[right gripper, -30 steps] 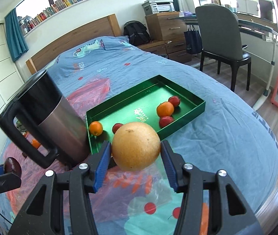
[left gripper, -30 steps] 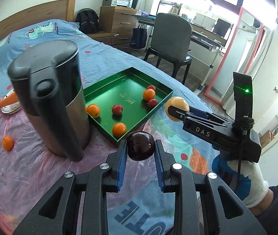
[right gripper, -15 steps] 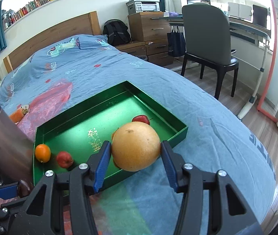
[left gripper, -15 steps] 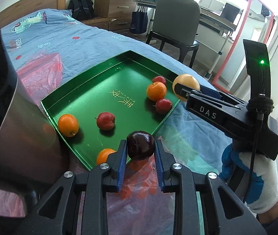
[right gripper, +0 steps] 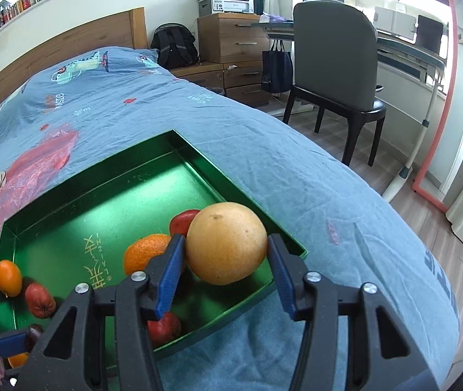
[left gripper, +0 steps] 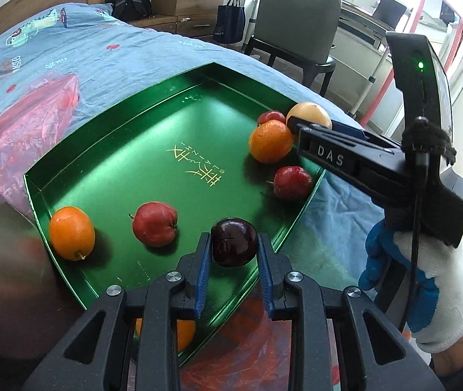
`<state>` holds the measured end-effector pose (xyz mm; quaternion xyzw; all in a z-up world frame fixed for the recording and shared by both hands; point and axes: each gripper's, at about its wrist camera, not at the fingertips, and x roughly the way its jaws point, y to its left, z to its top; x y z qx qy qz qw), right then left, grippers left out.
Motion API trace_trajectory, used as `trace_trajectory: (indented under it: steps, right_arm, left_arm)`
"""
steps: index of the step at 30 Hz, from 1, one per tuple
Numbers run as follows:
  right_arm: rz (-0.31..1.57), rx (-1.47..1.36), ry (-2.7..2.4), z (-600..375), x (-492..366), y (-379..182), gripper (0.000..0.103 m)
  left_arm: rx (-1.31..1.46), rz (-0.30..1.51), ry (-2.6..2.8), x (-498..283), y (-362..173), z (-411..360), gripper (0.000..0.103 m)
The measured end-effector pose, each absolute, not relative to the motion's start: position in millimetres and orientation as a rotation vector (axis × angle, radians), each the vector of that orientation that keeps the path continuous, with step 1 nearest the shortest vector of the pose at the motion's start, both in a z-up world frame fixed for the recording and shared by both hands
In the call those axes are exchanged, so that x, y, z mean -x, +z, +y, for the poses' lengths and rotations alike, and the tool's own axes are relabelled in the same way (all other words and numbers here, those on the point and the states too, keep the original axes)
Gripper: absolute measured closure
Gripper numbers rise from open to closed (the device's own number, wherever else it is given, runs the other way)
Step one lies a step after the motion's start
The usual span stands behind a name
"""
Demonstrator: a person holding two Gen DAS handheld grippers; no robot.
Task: Organize fruits
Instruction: 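Open both tools to release the yellow fruit and plum in the tray, then move both tools back over the remaining orange and plum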
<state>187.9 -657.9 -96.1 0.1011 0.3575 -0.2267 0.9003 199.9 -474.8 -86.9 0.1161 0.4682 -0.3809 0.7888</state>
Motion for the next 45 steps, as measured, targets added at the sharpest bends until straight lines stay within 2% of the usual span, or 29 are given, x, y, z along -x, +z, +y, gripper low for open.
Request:
trace_trajectory:
  steps: [9, 11, 13, 19, 27, 45]
  right_arm:
    - [0.722, -0.243, -0.424, -664, -218, -100, 0.029]
    - [0.721, -0.222, -0.404, -660, -225, -98, 0.028]
    - [0.726, -0.2, -0.399, -655, -231, -96, 0.018]
    - [0.718, -0.202, -0.391, -647, -228, -87, 0.006]
    - [0.68, -0.206, -0.417, -643, -187, -53, 0.0]
    - [0.69, -0.21, -0.365, -558, -72, -4, 0.0]
  left_arm:
    - [-0.249, 1.043, -0.782, -213, -103, -477, 0.079]
    - [-0.246, 1.051, -0.782, -214, -103, -476, 0.075]
    - [-0.251, 1.04, -0.77, -213, -101, -475, 0.062]
    - [-0.253, 1.026, -0.755, -211, -89, -468, 0.052]
    - [-0.259, 0.985, -0.774, -185, -54, -453, 0.05]
    - [-0.259, 0.882, -0.716, -91, 9, -345, 0.045]
